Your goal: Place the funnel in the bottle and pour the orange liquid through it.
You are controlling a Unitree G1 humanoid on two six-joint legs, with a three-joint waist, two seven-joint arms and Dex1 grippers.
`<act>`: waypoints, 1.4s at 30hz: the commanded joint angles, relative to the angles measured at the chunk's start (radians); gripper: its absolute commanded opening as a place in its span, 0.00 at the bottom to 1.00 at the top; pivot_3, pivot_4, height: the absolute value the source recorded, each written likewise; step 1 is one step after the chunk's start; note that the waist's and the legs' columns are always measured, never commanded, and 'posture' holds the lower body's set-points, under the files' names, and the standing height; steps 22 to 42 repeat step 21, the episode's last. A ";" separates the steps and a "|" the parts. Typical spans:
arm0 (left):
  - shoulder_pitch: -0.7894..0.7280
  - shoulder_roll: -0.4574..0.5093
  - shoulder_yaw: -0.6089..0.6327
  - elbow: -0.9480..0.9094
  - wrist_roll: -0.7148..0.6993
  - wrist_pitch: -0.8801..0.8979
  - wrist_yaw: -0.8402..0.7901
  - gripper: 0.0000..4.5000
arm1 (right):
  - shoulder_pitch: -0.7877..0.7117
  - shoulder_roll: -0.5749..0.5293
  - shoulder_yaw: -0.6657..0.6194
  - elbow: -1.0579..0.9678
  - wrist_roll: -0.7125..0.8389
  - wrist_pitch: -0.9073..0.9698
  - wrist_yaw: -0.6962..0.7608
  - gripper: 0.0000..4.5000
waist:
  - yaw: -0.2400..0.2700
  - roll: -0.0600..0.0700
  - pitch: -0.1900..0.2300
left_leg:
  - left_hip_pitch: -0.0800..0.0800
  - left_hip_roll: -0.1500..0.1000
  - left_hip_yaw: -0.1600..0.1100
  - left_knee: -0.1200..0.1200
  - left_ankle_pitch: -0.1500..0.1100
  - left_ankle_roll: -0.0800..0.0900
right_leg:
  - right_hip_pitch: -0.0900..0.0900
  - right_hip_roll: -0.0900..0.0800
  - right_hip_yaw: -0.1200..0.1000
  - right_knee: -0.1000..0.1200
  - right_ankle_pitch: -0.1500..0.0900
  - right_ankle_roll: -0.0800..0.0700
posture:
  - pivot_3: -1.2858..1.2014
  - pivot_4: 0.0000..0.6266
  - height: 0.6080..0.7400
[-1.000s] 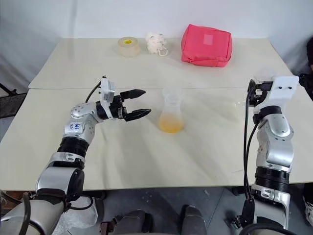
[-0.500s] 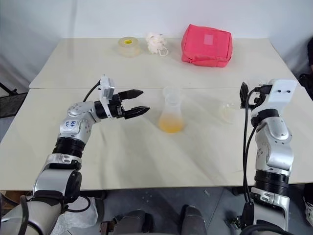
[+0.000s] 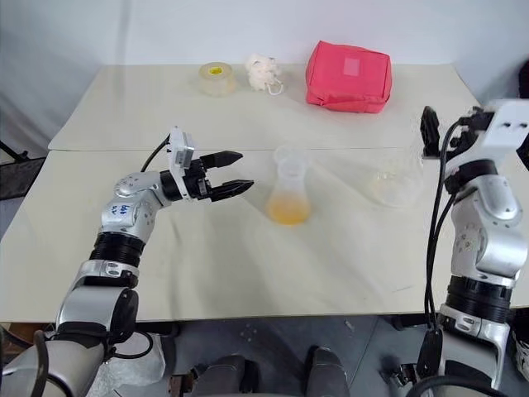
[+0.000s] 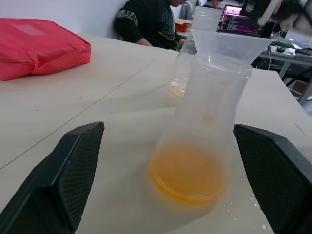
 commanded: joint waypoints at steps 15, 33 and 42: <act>0.158 0.206 -0.001 -0.043 0.006 -0.086 -0.255 1.00 | 0.673 -0.425 -0.084 -0.347 0.159 0.075 0.766 1.00 | 0.027 -0.002 0.000 | 0.001 0.000 0.004 0.002 -0.001 0.001 | 0.003 0.000 0.000 -0.004 0.000 0.000 | 0.52 0.24 1.00; 0.169 0.232 0.014 -0.023 0.001 -0.150 -0.320 1.00 | 0.761 -0.383 -0.043 -0.301 0.069 -0.031 0.793 1.00 | 0.034 -0.003 0.000 | 0.001 0.000 0.005 0.003 -0.001 0.001 | 0.003 0.000 0.001 -0.005 0.000 0.000 | 0.52 0.24 1.00; 0.169 0.232 0.014 -0.023 0.001 -0.150 -0.320 1.00 | 0.761 -0.383 -0.043 -0.301 0.069 -0.031 0.793 1.00 | 0.034 -0.003 0.000 | 0.001 0.000 0.005 0.003 -0.001 0.001 | 0.003 0.000 0.001 -0.005 0.000 0.000 | 0.52 0.24 1.00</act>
